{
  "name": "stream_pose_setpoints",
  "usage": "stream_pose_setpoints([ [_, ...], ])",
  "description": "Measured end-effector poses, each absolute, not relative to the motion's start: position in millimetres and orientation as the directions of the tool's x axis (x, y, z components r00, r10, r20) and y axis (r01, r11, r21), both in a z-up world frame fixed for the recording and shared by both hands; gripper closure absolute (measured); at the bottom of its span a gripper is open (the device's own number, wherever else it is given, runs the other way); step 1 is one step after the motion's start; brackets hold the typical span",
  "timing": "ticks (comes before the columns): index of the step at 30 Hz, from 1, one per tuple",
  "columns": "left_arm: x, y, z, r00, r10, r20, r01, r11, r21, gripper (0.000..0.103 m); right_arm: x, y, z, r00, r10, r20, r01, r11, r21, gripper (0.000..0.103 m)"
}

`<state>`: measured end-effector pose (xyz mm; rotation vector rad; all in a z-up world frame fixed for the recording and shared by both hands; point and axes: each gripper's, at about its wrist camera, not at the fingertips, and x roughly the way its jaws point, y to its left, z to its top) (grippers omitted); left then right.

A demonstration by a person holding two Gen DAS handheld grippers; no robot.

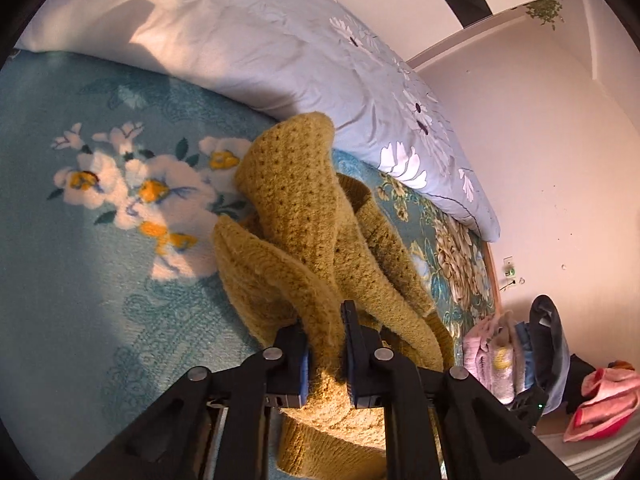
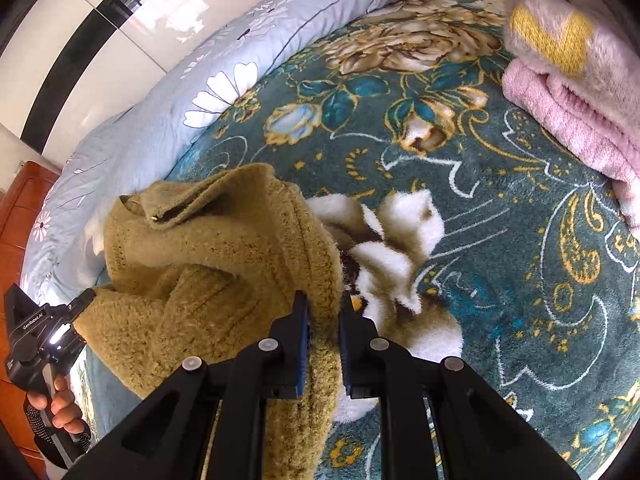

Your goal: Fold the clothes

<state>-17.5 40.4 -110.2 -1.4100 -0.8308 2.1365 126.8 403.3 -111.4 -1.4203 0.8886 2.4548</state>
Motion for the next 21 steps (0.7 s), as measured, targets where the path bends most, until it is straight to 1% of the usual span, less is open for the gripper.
stream_pose_setpoints([
  [5,-6.6,9.7,-48.2,-0.507,0.670,-0.542,-0.108,-0.673,-0.731,0.092,131.3,388.3,-61.1,-0.623,-0.199,-0.756,-0.322,-0.816,0.480,0.089],
  [9,22.5,-36.0,15.0,-0.608,0.650,-0.455,-0.201,-0.681,-0.705,0.092,134.9,376.3,-20.9,-0.686,-0.245,-0.685,-0.235,-0.816,0.528,0.089],
  [12,52.5,-76.6,36.7,-0.636,0.637,-0.435,-0.220,-0.691,-0.689,0.092,147.2,367.3,-0.8,-0.715,-0.286,-0.638,-0.178,-0.808,0.562,0.089],
  [15,83.0,-111.1,31.2,-0.632,0.605,-0.485,-0.185,-0.725,-0.664,0.092,169.8,365.8,-6.6,-0.709,-0.325,-0.625,-0.172,-0.780,0.601,0.090],
  [16,91.4,-120.1,24.9,-0.631,0.581,-0.514,-0.167,-0.749,-0.641,0.092,174.8,367.6,-14.9,-0.697,-0.318,-0.643,-0.193,-0.780,0.595,0.090],
  [19,103.1,-140.0,-19.0,-0.581,0.470,-0.664,-0.053,-0.836,-0.546,0.091,185.9,372.6,-46.3,-0.640,-0.301,-0.706,-0.267,-0.775,0.573,0.090],
  [20,104.5,-146.0,-41.3,-0.539,0.449,-0.712,-0.003,-0.847,-0.531,0.091,187.1,374.1,-61.1,-0.609,-0.300,-0.734,-0.299,-0.771,0.563,0.090],
  [21,107.4,-152.7,-63.6,-0.500,0.446,-0.742,0.038,-0.845,-0.534,0.091,187.7,373.4,-76.2,-0.575,-0.297,-0.762,-0.320,-0.776,0.544,0.090],
])
